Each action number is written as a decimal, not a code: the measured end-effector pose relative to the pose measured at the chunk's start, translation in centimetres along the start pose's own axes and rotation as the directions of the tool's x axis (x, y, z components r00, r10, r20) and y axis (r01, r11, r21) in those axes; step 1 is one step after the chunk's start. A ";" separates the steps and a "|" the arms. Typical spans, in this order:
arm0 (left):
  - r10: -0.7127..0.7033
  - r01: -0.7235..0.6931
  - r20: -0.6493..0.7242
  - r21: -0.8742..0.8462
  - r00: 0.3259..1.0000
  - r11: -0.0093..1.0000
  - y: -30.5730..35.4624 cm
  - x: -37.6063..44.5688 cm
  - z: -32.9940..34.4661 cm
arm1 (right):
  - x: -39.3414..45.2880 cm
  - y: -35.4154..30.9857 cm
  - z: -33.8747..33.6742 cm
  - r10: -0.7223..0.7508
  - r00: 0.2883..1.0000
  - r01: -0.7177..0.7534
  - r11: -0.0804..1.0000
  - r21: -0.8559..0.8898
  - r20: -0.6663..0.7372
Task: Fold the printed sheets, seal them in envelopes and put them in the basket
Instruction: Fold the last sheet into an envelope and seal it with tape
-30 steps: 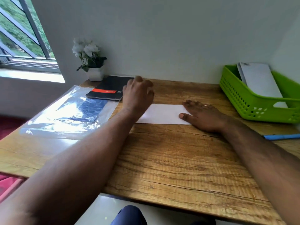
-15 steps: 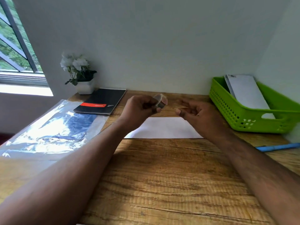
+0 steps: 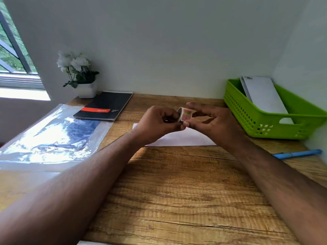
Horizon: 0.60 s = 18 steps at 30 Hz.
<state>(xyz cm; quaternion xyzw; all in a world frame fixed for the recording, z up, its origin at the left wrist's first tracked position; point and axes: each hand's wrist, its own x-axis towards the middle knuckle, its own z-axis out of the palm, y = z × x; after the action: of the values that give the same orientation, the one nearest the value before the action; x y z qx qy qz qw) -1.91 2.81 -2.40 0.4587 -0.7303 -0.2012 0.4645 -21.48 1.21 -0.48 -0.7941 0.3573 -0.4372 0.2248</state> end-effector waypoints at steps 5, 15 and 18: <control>0.012 -0.013 -0.008 -0.017 1.000 1.000 -0.1 0.0 0.0 | 0.1 0.3 0.1 0.053 0.998 -0.051 0.996 0.072 -0.033; 0.005 -0.004 -0.010 0.051 1.000 0.999 -0.1 0.0 0.0 | 0.5 1.1 0.4 0.102 0.992 -0.085 0.976 0.200 -0.078; -0.016 0.017 -0.015 0.054 1.000 0.998 0.0 0.0 0.0 | 0.5 1.1 0.4 0.084 0.992 -0.067 0.985 0.160 -0.099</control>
<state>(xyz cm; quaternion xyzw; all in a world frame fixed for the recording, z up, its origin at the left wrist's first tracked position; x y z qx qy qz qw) -1.88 2.76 -2.40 0.4786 -0.7283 -0.1820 0.4553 -21.39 0.14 -1.11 -0.7359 0.3633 -0.4960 0.2836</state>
